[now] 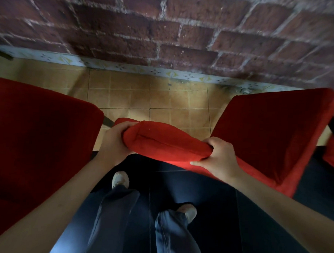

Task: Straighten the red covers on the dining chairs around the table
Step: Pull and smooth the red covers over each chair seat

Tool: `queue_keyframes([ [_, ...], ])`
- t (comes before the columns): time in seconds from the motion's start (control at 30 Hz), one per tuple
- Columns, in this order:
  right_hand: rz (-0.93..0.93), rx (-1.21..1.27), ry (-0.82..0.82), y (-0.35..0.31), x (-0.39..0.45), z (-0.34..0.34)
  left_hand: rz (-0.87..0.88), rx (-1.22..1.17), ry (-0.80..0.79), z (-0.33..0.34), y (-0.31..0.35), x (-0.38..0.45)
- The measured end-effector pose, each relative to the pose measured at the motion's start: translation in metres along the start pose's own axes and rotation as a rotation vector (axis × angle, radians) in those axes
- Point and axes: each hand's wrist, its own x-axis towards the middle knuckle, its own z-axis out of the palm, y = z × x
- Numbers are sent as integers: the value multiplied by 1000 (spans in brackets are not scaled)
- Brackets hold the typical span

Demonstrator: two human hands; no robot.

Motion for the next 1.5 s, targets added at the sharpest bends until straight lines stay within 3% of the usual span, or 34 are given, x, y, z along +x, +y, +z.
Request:
queue_keyframes([
  [0.43,11,80,83,27,-90,-92,117,62,54,33,125,-50],
  [0.73,-46,68,195,-1,-130,-121,305,42,-46,50,177,-71],
  [0.93,-20,150,219,14,-154,-146,400,94,-211,57,195,-82],
  [1.03,-36,168,228,25,-169,-159,362,224,-248,62,197,-89],
  [1.23,-34,136,229,42,-190,-172,258,197,-203,77,204,-106],
  [1.5,1,61,214,69,-233,-216,362,262,-165,111,253,-128],
])
